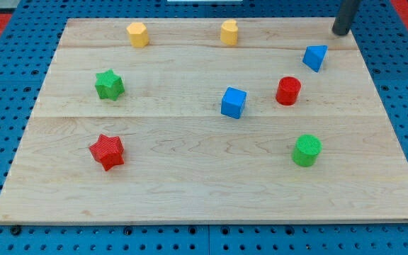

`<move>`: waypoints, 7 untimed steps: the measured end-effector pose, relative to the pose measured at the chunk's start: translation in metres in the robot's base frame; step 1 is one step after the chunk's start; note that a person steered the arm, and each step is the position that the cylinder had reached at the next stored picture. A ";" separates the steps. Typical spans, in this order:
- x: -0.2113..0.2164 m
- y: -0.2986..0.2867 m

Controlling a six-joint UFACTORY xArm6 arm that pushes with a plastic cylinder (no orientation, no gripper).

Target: Move the red star to the top left corner of the board

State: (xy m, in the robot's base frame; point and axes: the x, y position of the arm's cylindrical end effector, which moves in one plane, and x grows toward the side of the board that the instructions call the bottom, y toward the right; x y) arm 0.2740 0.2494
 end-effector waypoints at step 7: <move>0.294 -0.363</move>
State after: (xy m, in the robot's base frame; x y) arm 0.5679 -0.1137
